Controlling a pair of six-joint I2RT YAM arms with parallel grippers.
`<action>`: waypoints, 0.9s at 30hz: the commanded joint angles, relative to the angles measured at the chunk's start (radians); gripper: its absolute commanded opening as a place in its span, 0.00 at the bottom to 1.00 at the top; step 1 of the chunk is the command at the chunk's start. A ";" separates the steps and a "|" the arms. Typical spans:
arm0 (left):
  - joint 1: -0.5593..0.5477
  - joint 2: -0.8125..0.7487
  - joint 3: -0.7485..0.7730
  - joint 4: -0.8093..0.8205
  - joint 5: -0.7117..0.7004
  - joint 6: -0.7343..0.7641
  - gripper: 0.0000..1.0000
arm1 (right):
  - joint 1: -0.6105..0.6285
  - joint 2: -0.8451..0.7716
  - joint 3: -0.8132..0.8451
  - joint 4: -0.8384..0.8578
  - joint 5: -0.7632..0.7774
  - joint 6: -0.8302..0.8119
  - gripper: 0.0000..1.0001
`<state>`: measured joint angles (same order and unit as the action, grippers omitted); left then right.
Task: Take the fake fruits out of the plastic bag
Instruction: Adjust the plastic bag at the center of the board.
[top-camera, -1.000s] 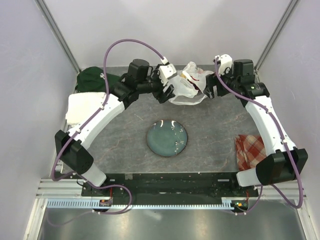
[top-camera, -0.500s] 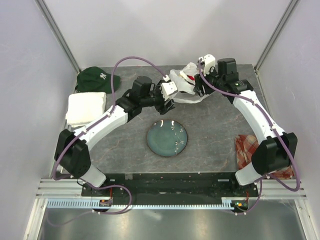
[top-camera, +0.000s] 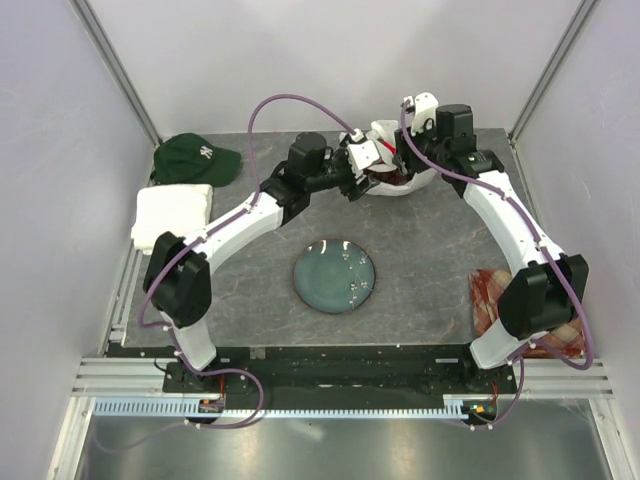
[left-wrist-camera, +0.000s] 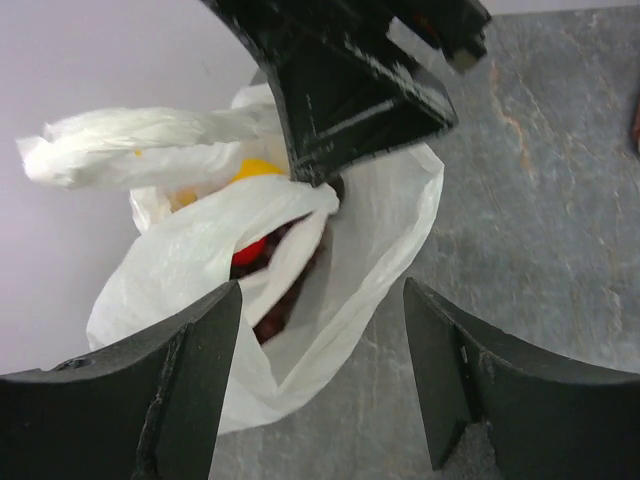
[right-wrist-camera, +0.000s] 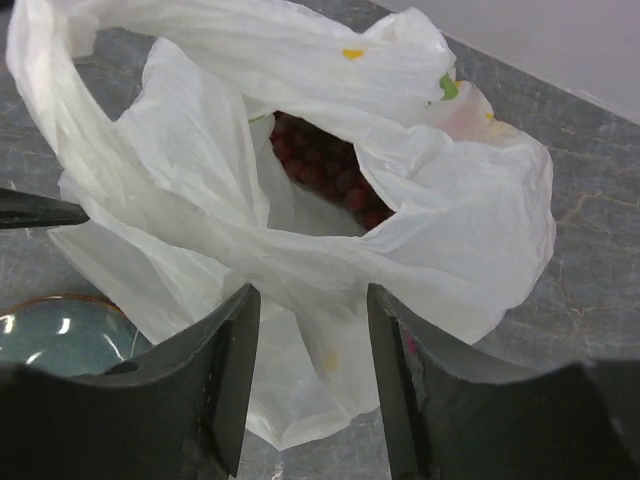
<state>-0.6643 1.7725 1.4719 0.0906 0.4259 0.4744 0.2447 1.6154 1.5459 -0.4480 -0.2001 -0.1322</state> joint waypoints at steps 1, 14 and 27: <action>-0.014 0.056 0.106 0.069 -0.007 0.078 0.74 | -0.010 -0.020 0.048 0.023 0.033 0.019 0.55; -0.009 0.263 0.338 0.083 -0.191 0.127 0.73 | -0.090 -0.046 0.020 -0.024 0.116 0.094 0.41; 0.045 0.311 0.493 0.000 -0.406 0.031 0.02 | -0.174 -0.029 -0.043 -0.050 0.050 0.131 0.00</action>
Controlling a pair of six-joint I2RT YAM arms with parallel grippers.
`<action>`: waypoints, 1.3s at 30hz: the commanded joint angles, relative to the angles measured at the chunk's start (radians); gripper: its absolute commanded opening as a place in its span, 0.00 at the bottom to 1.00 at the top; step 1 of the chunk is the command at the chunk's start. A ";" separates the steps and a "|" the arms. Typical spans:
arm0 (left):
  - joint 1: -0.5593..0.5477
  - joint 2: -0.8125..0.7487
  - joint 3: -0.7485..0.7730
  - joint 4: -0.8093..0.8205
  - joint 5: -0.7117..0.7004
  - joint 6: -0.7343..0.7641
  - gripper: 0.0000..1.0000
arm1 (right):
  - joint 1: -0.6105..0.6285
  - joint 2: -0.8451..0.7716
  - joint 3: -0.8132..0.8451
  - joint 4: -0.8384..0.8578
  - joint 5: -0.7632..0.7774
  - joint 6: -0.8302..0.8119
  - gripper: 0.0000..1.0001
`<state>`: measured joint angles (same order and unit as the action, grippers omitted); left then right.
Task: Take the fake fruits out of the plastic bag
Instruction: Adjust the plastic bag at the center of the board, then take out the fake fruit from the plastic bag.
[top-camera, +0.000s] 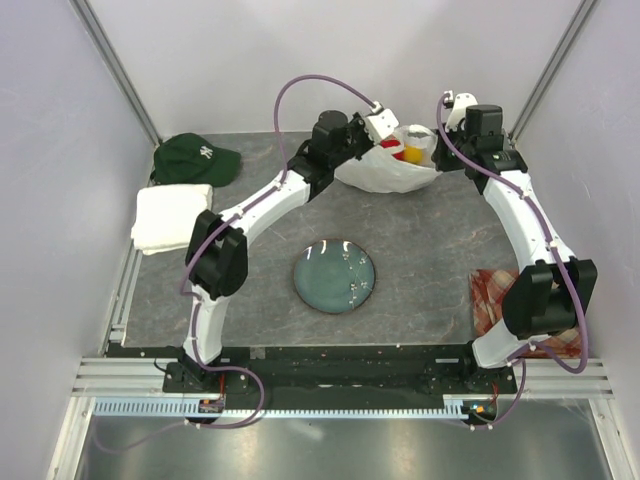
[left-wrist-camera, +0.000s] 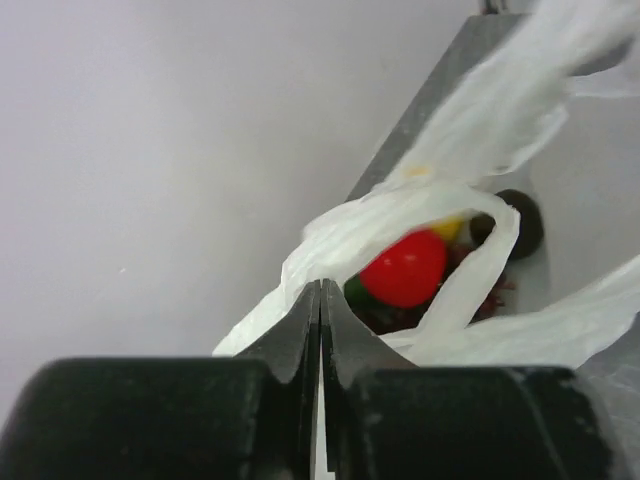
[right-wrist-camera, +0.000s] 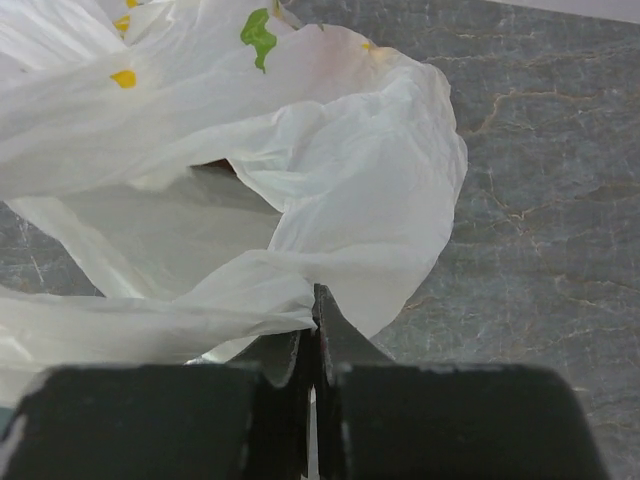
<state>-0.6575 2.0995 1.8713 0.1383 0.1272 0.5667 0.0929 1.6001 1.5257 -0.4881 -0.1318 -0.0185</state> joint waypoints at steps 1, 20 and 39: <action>0.051 -0.028 0.089 -0.086 -0.113 -0.127 0.02 | -0.028 -0.025 -0.033 -0.015 -0.022 0.012 0.00; 0.091 -0.644 -0.503 -0.229 0.242 -0.478 0.70 | -0.071 -0.397 -0.035 -0.245 -0.247 -0.138 0.71; 0.075 -0.148 0.155 -0.560 0.540 0.120 0.87 | -0.071 -0.355 0.077 -0.423 -0.420 -0.152 0.82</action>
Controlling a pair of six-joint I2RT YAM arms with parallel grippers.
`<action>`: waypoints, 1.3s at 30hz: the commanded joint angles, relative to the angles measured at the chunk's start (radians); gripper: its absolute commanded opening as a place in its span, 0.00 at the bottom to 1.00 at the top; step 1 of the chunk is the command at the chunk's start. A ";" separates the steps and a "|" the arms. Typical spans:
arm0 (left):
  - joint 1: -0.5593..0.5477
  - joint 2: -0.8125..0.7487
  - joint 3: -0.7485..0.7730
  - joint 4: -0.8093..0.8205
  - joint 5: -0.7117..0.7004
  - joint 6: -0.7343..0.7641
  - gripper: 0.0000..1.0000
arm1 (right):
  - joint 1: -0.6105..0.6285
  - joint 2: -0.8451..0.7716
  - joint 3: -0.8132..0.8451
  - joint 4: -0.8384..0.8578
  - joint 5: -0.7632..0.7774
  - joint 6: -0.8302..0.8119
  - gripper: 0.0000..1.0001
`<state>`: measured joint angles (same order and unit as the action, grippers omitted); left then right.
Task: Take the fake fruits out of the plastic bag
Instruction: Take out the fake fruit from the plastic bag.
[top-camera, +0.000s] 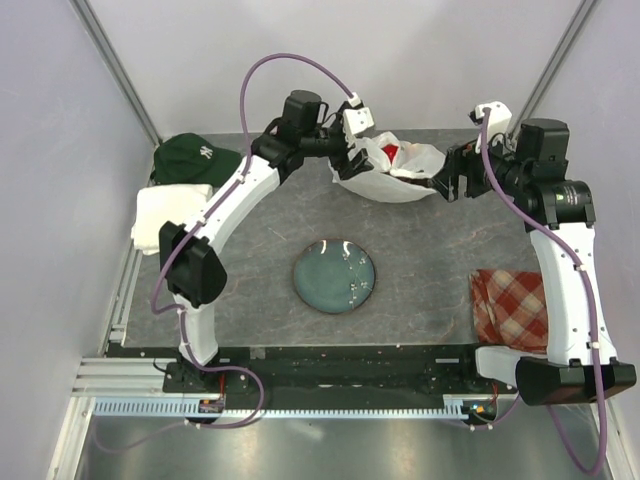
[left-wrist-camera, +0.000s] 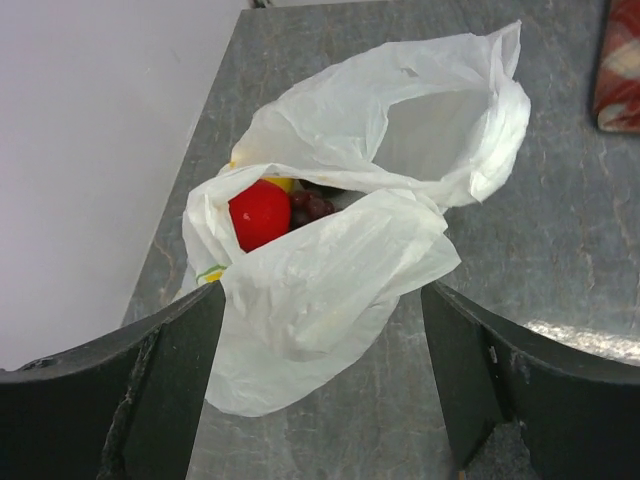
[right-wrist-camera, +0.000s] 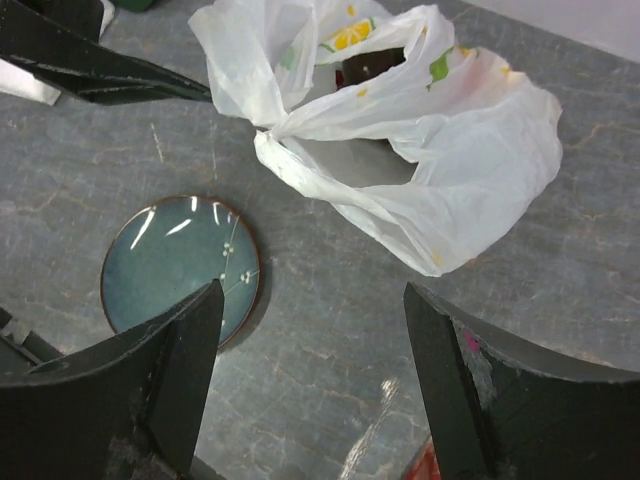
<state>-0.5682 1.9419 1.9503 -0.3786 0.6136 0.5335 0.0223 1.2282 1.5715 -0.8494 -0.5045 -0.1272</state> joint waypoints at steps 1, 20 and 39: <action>-0.021 0.015 0.087 -0.045 0.020 0.173 0.86 | -0.001 0.025 0.039 -0.068 -0.051 -0.055 0.82; -0.050 0.094 0.231 -0.011 -0.408 -0.151 0.02 | 0.185 0.129 0.036 -0.065 -0.109 -0.118 0.69; 0.143 -0.385 -0.536 0.049 -0.448 -1.242 0.02 | 0.304 0.461 0.277 0.171 -0.011 0.109 0.43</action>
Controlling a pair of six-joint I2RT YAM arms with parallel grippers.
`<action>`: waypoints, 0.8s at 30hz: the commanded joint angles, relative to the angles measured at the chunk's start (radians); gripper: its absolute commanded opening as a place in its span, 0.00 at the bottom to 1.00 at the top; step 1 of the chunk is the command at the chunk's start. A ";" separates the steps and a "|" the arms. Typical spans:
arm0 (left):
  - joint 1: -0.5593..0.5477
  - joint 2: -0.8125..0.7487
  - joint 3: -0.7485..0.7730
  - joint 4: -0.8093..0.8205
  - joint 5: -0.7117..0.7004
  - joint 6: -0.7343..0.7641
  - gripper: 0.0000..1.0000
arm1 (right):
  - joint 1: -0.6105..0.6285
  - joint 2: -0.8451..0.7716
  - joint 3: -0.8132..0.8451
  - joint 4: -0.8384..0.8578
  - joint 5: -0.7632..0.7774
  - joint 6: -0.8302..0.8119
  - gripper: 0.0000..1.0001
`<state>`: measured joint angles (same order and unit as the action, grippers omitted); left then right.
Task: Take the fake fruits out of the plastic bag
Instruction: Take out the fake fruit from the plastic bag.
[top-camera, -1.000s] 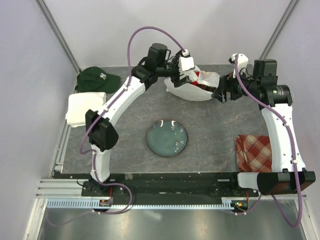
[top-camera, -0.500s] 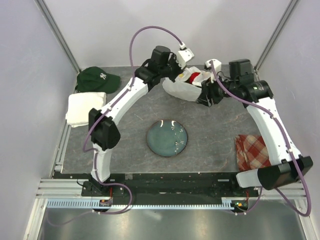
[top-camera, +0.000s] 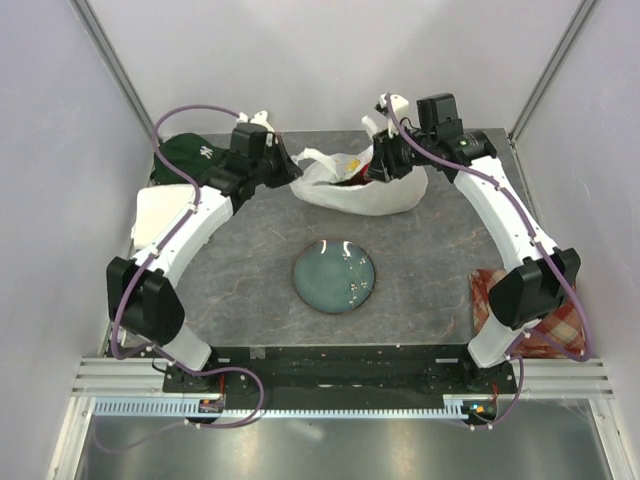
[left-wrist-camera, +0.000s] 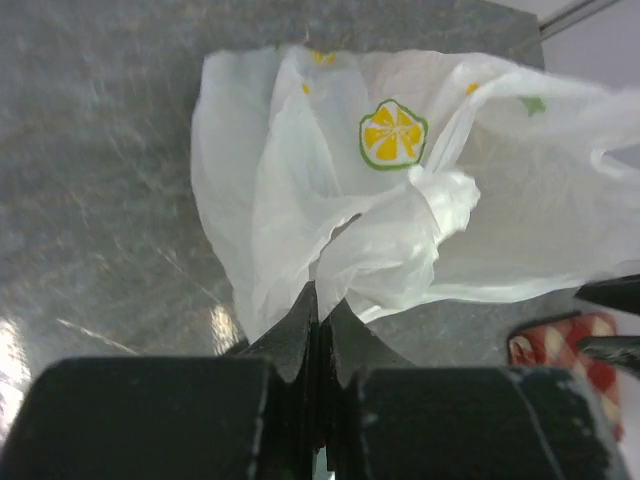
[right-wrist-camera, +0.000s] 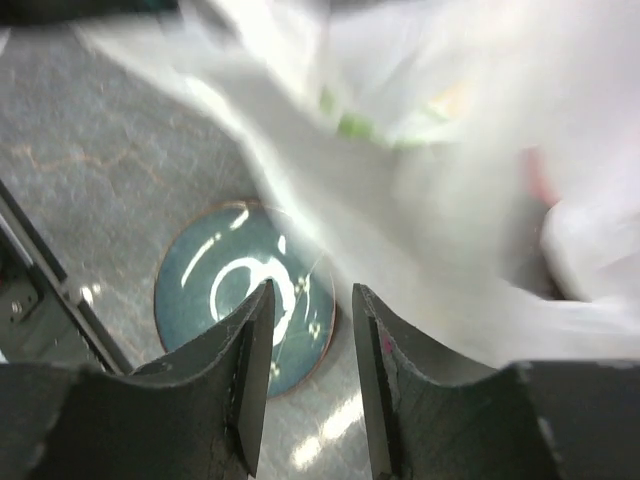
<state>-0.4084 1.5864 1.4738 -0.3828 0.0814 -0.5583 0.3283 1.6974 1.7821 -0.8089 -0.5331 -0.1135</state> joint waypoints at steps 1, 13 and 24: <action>-0.018 -0.031 -0.067 0.055 0.086 -0.153 0.01 | 0.000 -0.001 0.066 0.158 0.048 0.106 0.43; -0.013 -0.035 -0.057 0.067 0.075 -0.247 0.02 | 0.181 0.099 0.080 0.056 0.309 -0.055 0.36; 0.036 -0.025 -0.010 0.053 0.135 -0.364 0.01 | 0.161 0.038 -0.154 0.040 0.587 -0.161 0.29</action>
<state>-0.3874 1.5867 1.4231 -0.3607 0.1535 -0.8505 0.5056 1.7924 1.6997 -0.7570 -0.1013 -0.2379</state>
